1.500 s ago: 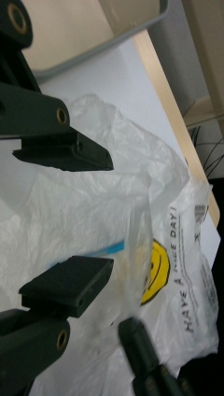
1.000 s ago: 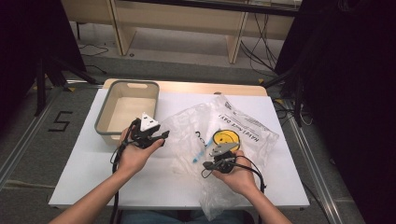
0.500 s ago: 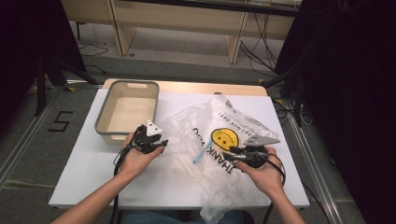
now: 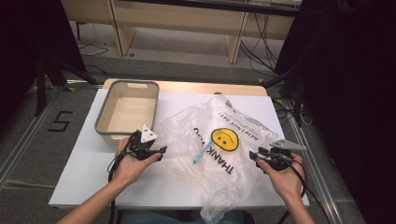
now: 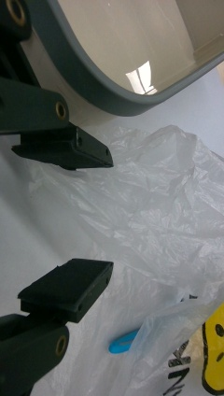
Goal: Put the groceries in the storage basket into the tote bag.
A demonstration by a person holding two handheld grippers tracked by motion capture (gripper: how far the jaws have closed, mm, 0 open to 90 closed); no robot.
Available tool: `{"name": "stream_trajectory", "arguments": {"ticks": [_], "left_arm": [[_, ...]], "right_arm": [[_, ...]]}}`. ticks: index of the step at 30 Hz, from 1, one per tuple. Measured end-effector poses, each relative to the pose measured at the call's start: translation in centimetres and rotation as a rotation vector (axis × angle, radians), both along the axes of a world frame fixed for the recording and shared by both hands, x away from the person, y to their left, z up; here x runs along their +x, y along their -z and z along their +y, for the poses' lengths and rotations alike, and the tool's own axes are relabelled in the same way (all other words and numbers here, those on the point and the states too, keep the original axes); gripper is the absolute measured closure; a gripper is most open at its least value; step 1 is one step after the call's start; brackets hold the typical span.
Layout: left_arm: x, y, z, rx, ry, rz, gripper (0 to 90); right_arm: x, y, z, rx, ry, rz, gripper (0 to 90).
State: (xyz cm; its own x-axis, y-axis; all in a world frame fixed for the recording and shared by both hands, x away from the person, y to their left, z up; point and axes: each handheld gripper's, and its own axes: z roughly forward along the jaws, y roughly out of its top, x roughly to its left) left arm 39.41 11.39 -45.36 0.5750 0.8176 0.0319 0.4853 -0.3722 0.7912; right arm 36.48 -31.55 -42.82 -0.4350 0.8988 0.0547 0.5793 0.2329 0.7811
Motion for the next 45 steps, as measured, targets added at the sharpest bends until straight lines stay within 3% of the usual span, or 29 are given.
{"name": "stream_trajectory", "arguments": {"ticks": [5,10,21,29,34,39,44,45], "left_arm": [[-0.7,0.0,0.5,-0.046,0.007,-0.027,41.2],[-0.9,0.3,0.8,-0.043,0.006,-0.015,39.2],[-1.2,0.6,0.7,-0.057,0.012,-0.004,37.4],[-1.0,0.6,1.0,-0.043,-0.001,-0.004,37.1],[-1.1,0.5,0.9,-0.034,0.003,-0.005,37.4],[-1.1,0.5,0.8,-0.034,0.009,-0.002,37.5],[-1.1,0.5,0.8,-0.029,0.014,0.0,37.5],[-1.1,0.5,0.8,-0.03,0.014,0.001,37.5]], "right_arm": [[-0.1,0.3,-0.7,-0.007,0.045,0.007,50.6],[-0.3,0.4,-1.6,-0.021,0.098,0.028,48.8],[-0.7,0.5,-2.5,-0.001,0.116,0.058,48.9],[-1.6,1.6,-1.6,0.004,0.112,0.182,50.0],[-1.7,1.9,-1.4,0.016,0.122,0.229,52.6],[-1.6,2.5,-1.2,0.027,0.124,0.294,59.3],[-1.1,2.8,-1.0,0.041,0.102,0.337,81.2],[-1.1,2.8,-1.0,0.041,0.102,0.337,81.2]]}}
